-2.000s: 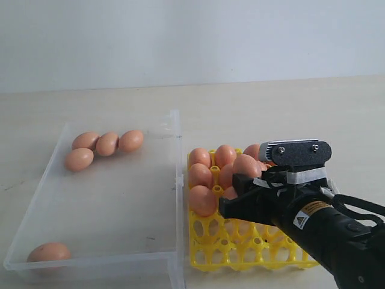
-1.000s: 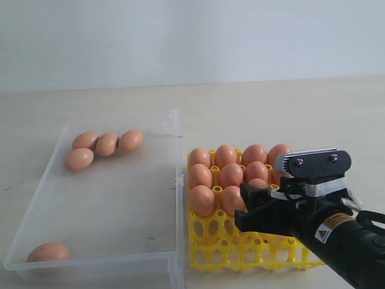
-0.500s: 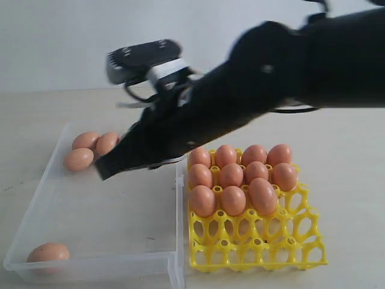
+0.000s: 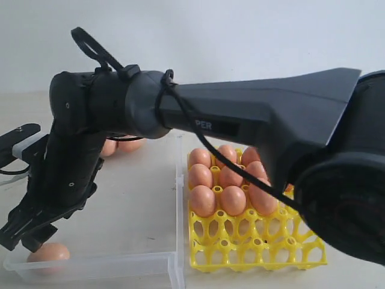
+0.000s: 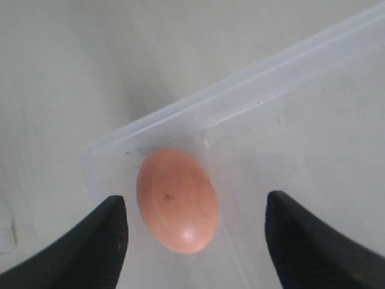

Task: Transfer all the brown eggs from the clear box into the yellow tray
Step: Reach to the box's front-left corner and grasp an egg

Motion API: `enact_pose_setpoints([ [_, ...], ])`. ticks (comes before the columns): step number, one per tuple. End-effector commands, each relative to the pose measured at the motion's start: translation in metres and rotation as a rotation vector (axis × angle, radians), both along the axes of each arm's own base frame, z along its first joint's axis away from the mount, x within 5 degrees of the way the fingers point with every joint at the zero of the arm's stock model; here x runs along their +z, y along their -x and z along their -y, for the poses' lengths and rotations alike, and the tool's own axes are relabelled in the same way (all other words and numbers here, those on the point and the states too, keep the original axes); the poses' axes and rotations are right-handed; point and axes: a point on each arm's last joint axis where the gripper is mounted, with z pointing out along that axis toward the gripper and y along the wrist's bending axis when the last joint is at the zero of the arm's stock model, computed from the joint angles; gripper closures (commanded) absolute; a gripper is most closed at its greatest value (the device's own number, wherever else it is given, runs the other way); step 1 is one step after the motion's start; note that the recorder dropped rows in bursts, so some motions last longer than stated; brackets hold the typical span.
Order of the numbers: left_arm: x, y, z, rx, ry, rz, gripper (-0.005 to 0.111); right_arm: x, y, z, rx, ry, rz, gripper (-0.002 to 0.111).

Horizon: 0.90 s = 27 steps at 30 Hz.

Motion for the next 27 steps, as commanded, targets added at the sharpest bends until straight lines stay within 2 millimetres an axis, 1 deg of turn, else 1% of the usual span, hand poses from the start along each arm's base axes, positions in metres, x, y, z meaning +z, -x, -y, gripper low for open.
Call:
enact_pose_setpoints([
  [1, 0.002, 0.0, 0.0, -0.006, 0.006, 0.019, 0.107, -0.008, -0.003, -0.008, 0.034, -0.002, 0.017, 0.045],
  [7, 0.002, 0.0, 0.0, -0.006, 0.006, 0.019, 0.107, -0.02, -0.004, -0.009, 0.063, 0.01, 0.027, 0.045],
  [11, 0.002, 0.0, 0.0, -0.006, 0.006, 0.019, 0.107, -0.022, -0.004, -0.009, 0.062, 0.012, 0.022, 0.045],
  [15, 0.002, 0.0, 0.0, -0.006, 0.006, 0.019, 0.107, -0.022, 0.001, -0.011, 0.073, 0.019, 0.011, 0.045],
  [21, 0.002, 0.0, 0.0, -0.006, 0.006, 0.019, 0.107, -0.038, 0.007, -0.013, 0.114, 0.048, -0.017, 0.045],
  [24, 0.002, 0.0, 0.0, -0.006, 0.006, 0.019, 0.107, -0.043, 0.012, -0.016, 0.13, 0.044, -0.027, 0.045],
  [26, 0.002, 0.0, 0.0, -0.006, 0.006, 0.019, 0.107, -0.042, 0.012, -0.017, 0.136, 0.038, -0.019, 0.049],
  [27, 0.002, 0.0, 0.0, -0.006, 0.006, 0.019, 0.107, -0.043, 0.012, -0.018, 0.136, 0.035, -0.016, 0.056],
])
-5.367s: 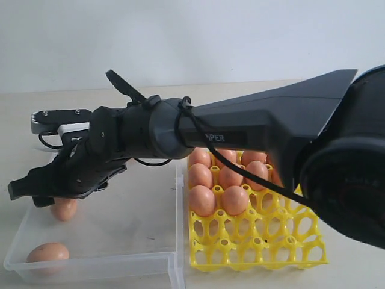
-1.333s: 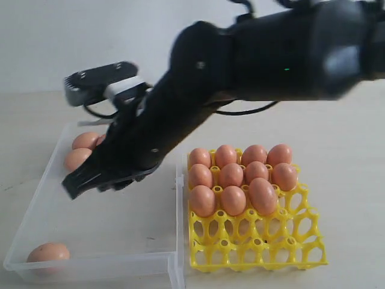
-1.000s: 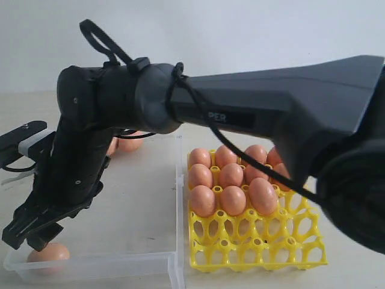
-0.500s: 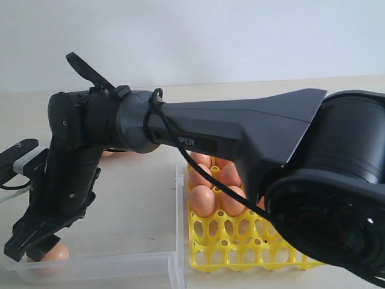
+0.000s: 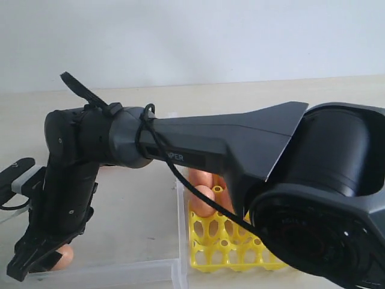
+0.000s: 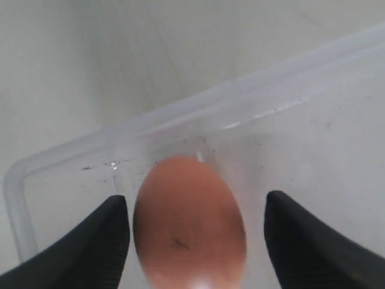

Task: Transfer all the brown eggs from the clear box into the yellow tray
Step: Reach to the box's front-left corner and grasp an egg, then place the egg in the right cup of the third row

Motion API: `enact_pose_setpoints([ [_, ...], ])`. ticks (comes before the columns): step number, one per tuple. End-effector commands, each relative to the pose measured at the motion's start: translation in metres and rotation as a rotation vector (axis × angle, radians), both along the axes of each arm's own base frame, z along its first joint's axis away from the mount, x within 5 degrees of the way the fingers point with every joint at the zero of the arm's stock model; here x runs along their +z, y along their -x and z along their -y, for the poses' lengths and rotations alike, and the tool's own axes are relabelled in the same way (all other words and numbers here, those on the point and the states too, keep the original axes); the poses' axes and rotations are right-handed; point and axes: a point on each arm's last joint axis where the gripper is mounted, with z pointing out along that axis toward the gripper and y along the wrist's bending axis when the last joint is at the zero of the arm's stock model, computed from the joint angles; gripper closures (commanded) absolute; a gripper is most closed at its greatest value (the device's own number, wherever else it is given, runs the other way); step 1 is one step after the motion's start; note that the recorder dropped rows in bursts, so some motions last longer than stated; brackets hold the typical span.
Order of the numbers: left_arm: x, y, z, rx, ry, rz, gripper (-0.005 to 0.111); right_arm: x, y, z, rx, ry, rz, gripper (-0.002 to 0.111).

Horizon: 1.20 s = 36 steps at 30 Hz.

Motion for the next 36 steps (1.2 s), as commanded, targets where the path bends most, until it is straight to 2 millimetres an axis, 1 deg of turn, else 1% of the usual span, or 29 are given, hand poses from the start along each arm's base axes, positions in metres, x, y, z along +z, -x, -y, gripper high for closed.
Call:
enact_pose_setpoints([
  [1, 0.002, 0.0, 0.0, -0.006, 0.006, 0.019, 0.107, 0.0, 0.005, -0.004, 0.029, -0.014, 0.003, 0.063],
  [2, 0.002, 0.0, 0.0, -0.006, 0.006, 0.019, 0.107, 0.0, 0.004, -0.004, 0.039, -0.011, 0.013, 0.073],
  [4, 0.002, 0.0, 0.0, -0.006, 0.006, 0.019, 0.107, 0.002, 0.001, -0.002, 0.06, 0.006, 0.056, 0.099],
  [5, 0.002, 0.0, 0.0, -0.006, 0.006, 0.019, 0.107, 0.006, -0.004, 0.0, 0.06, 0.007, 0.085, 0.108],
  [7, 0.002, 0.0, 0.0, -0.006, 0.006, 0.019, 0.107, 0.015, -0.016, 0.006, -0.003, 0.002, 0.131, 0.108],
  [10, 0.002, 0.0, 0.0, -0.006, 0.006, 0.019, 0.107, 0.04, -0.041, 0.022, -0.164, -0.035, 0.223, 0.108],
  [12, 0.002, 0.0, 0.0, -0.006, 0.006, 0.019, 0.107, 0.061, -0.055, 0.039, -0.27, -0.089, 0.312, 0.108],
  [13, 0.002, 0.0, 0.0, -0.006, 0.006, 0.019, 0.107, 0.068, -0.059, 0.049, -0.313, -0.119, 0.349, 0.108],
  [15, 0.002, 0.0, 0.0, -0.006, 0.006, 0.019, 0.107, 0.087, -0.062, 0.073, -0.419, -0.216, 0.422, 0.108],
  [16, 0.002, 0.0, 0.0, -0.006, 0.006, 0.019, 0.107, 0.1, -0.061, 0.086, -0.461, -0.276, 0.454, 0.108],
  [17, 0.002, 0.0, 0.0, -0.006, 0.006, 0.019, 0.107, 0.106, -0.057, 0.101, -0.503, -0.34, 0.478, 0.108],
  [19, 0.002, 0.0, 0.0, -0.006, 0.006, 0.019, 0.107, 0.112, -0.046, 0.134, -0.56, -0.458, 0.531, 0.108],
  [20, 0.002, 0.0, 0.0, -0.006, 0.006, 0.019, 0.107, 0.113, -0.04, 0.147, -0.585, -0.501, 0.547, 0.108],
  [22, 0.002, 0.0, 0.0, -0.006, 0.006, 0.019, 0.107, 0.109, -0.025, 0.182, -0.63, -0.575, 0.61, 0.108],
  [23, 0.002, 0.0, 0.0, -0.006, 0.006, 0.019, 0.107, 0.102, -0.018, 0.199, -0.659, -0.585, 0.632, 0.108],
  [25, 0.002, 0.0, 0.0, -0.006, 0.006, 0.019, 0.107, 0.091, -0.008, 0.233, -0.746, -0.556, 0.678, 0.108],
  [26, 0.002, 0.0, 0.0, -0.006, 0.006, 0.019, 0.107, 0.087, -0.004, 0.246, -0.782, -0.534, 0.69, 0.108],
  [28, 0.002, 0.0, 0.0, -0.006, 0.006, 0.019, 0.107, 0.074, 0.006, 0.272, -0.81, -0.467, 0.722, 0.108],
  [31, 0.002, 0.0, 0.0, -0.006, 0.006, 0.019, 0.107, 0.056, 0.019, 0.301, -0.888, -0.416, 0.732, 0.108],
  [33, 0.002, 0.0, 0.0, -0.006, 0.006, 0.019, 0.107, 0.047, 0.026, 0.316, -0.965, -0.396, 0.74, 0.108],
  [36, 0.002, 0.0, 0.0, -0.006, 0.006, 0.019, 0.107, 0.04, 0.032, 0.33, -1.056, -0.4, 0.782, 0.108],
])
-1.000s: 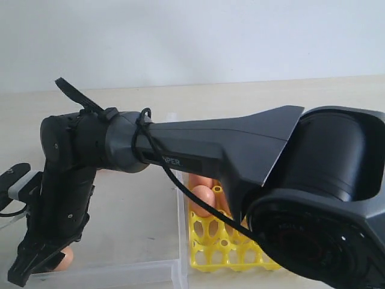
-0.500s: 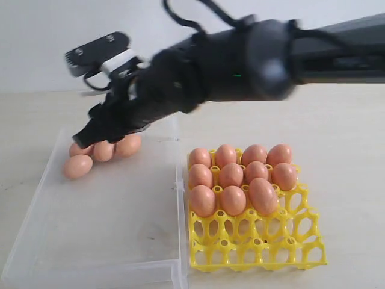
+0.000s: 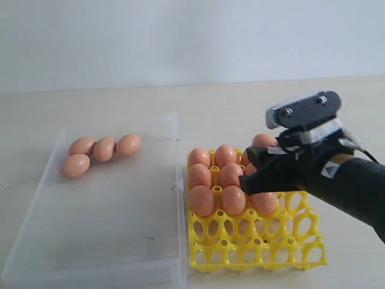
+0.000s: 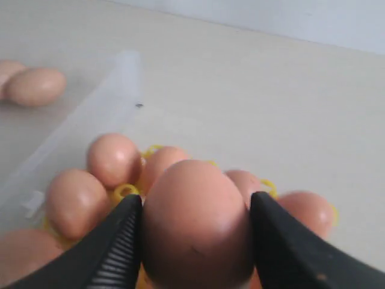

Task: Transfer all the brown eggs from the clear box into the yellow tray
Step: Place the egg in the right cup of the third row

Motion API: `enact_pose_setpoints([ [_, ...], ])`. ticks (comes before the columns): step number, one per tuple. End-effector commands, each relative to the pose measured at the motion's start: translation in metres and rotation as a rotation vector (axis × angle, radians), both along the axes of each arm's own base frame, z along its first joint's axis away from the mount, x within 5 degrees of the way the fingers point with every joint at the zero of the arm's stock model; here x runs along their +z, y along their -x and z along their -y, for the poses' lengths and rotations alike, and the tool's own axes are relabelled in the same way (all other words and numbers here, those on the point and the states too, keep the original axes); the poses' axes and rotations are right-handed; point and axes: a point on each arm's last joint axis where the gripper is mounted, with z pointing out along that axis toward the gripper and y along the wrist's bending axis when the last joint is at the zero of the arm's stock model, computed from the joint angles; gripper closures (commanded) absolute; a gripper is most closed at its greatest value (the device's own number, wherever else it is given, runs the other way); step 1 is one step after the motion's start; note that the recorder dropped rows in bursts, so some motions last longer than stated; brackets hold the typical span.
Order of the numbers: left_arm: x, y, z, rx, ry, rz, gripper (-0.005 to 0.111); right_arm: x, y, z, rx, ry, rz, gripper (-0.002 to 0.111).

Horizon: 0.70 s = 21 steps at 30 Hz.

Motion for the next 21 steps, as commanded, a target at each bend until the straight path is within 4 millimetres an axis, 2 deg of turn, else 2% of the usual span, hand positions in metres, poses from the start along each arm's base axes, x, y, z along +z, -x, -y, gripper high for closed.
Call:
enact_pose_setpoints([
  [1, 0.002, 0.0, 0.0, -0.006, 0.006, 0.019, 0.107, -0.003, 0.006, 0.023, -0.16, -0.04, 0.084, 0.108],
  [4, 0.002, 0.0, 0.0, -0.006, 0.006, 0.019, 0.107, -0.009, 0.009, 0.029, -0.231, -0.056, 0.051, 0.108],
  [12, 0.002, 0.0, 0.0, -0.006, 0.006, 0.019, 0.107, -0.028, 0.01, 0.029, -0.223, 0.002, -0.012, 0.108],
  [18, 0.002, 0.0, 0.0, -0.006, 0.006, 0.019, 0.107, -0.036, 0.009, 0.029, -0.227, 0.02, -0.029, 0.108],
  [21, 0.002, 0.0, 0.0, -0.006, 0.006, 0.019, 0.107, -0.038, 0.009, 0.029, -0.236, 0.011, -0.04, 0.099],
])
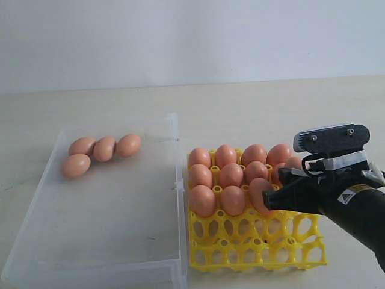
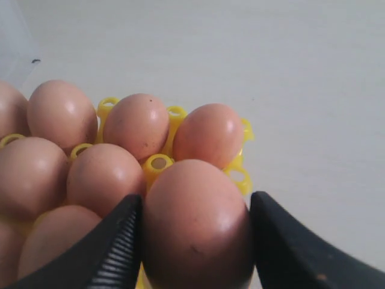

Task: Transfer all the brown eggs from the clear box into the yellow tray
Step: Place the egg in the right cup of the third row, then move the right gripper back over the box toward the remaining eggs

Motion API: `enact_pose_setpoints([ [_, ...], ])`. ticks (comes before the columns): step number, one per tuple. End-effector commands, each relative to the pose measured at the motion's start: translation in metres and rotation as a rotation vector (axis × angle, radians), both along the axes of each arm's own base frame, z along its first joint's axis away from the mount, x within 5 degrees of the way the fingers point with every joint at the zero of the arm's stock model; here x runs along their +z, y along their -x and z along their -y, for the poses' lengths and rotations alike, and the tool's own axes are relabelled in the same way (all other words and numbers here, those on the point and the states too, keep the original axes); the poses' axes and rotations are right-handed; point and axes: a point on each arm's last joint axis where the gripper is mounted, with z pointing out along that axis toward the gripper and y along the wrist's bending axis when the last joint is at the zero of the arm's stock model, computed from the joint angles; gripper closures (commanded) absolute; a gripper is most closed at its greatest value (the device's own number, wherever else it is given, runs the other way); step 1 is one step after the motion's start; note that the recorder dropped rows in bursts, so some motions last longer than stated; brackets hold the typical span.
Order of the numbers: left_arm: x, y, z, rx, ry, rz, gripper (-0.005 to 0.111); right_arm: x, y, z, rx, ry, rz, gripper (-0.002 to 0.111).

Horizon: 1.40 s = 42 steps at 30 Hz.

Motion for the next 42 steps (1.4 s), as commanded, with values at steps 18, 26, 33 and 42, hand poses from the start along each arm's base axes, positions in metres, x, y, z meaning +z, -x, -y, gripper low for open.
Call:
enact_pose_setpoints([
  [18, 0.002, 0.0, 0.0, -0.006, 0.006, 0.019, 0.107, 0.017, 0.002, -0.002, 0.079, 0.043, 0.03, 0.084],
  [26, 0.002, 0.0, 0.0, -0.006, 0.006, 0.019, 0.107, 0.117, -0.042, -0.068, 0.466, 0.048, -0.069, 0.108],
  [33, 0.002, 0.0, 0.0, -0.006, 0.006, 0.019, 0.107, 0.114, -0.114, -0.165, 0.424, -0.061, -0.334, 0.066],
  [42, 0.002, 0.0, 0.0, -0.006, 0.006, 0.019, 0.107, 0.042, -0.176, -0.236, 0.158, -0.326, -0.472, 0.047],
])
